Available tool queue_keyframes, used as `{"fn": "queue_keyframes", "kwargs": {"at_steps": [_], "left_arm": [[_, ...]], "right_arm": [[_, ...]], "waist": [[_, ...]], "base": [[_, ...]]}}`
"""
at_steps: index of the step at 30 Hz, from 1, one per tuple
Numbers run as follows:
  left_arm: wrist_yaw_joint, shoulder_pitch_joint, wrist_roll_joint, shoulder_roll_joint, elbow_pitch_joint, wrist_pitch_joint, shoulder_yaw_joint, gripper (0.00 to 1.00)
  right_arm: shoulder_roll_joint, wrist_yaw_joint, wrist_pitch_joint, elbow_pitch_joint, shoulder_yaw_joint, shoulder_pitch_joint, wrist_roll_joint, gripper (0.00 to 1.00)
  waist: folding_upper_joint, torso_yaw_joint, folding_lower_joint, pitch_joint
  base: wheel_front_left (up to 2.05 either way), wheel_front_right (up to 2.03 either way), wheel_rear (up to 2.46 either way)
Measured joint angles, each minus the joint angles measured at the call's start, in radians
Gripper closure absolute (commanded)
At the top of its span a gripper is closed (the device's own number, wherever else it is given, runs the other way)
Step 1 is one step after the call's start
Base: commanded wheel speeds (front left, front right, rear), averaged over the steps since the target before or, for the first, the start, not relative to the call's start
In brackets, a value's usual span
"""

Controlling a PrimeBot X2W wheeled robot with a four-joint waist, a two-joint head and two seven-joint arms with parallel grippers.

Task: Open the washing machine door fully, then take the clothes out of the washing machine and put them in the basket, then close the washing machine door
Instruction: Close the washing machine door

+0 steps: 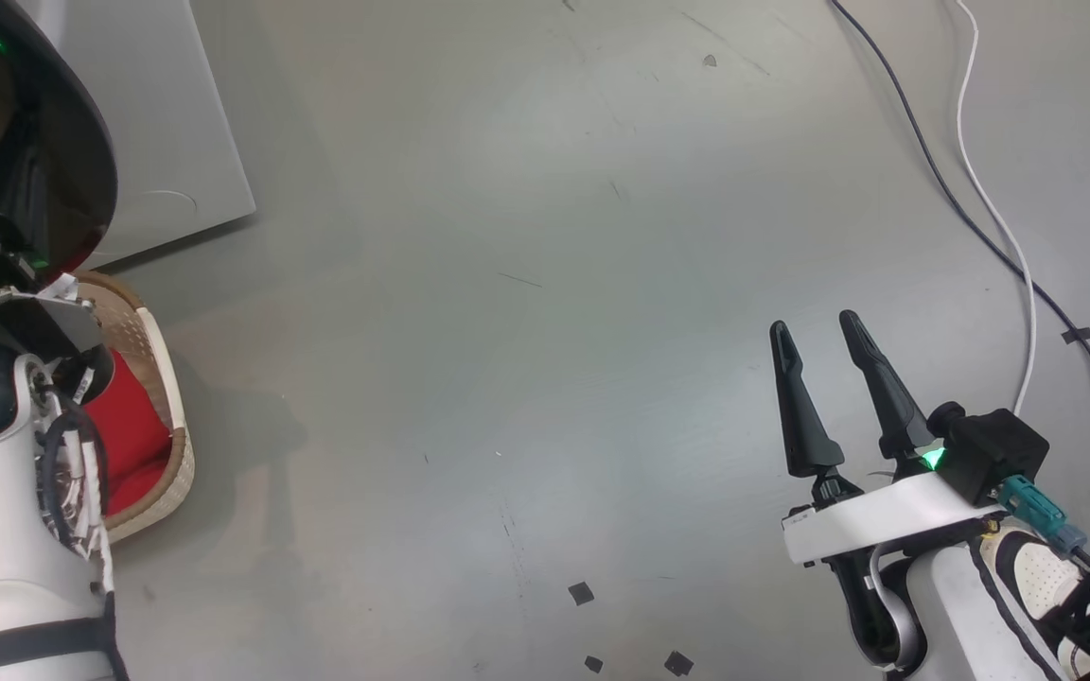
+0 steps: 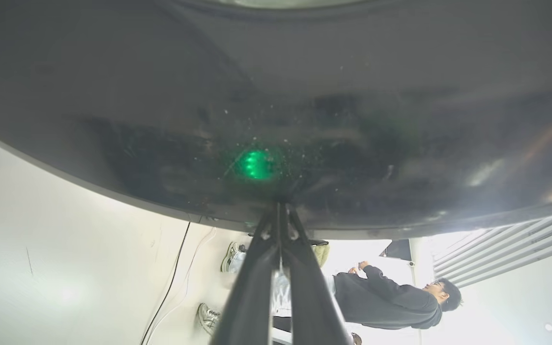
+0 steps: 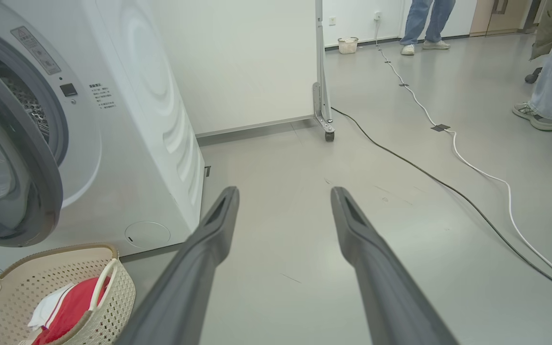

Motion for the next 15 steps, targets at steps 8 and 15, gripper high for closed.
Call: {"fn": "queue_keyframes", "kwargs": {"at_steps": [8, 15], "left_arm": [[-0.050, 0.011, 0.024, -0.003, 0.058, 0.041, -0.082, 1.00], [-0.152, 0.119, 0.193, 0.023, 0.087, 0.130, -0.289, 1.00]], "right_arm": [[0.000, 0.000, 0.000, -0.002, -0.033, 0.000, -0.013, 0.00], [0.000, 0.000, 0.000, -0.009, -0.071, 0.000, -0.034, 0.00]], "waist": [[0.0000, 0.032, -0.0001, -0.027], [0.0000, 0.093, 0.0000, -0.066]], "base": [[0.00, 0.00, 0.00], [0.00, 0.00, 0.00]]}}
